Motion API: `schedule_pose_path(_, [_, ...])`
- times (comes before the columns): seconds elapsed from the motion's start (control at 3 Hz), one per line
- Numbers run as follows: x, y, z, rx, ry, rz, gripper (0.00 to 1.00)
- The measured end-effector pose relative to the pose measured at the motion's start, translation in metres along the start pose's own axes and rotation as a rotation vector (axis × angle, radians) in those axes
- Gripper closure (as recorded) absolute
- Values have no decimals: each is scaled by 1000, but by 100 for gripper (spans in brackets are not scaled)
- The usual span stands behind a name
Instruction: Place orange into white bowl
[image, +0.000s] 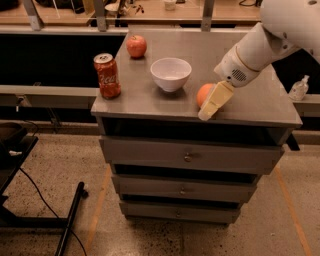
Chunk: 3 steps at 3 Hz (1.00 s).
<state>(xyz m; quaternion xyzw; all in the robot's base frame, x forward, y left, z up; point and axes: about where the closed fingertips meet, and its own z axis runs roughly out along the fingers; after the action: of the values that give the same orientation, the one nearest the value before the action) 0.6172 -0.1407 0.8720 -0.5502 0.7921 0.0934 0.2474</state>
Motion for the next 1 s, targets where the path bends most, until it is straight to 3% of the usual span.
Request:
schedule_pose_path(0.33, [-2, 5, 13, -26, -11, -1, 18])
schedule_pose_path(1.0, [6, 2, 24, -6, 29, -12, 64])
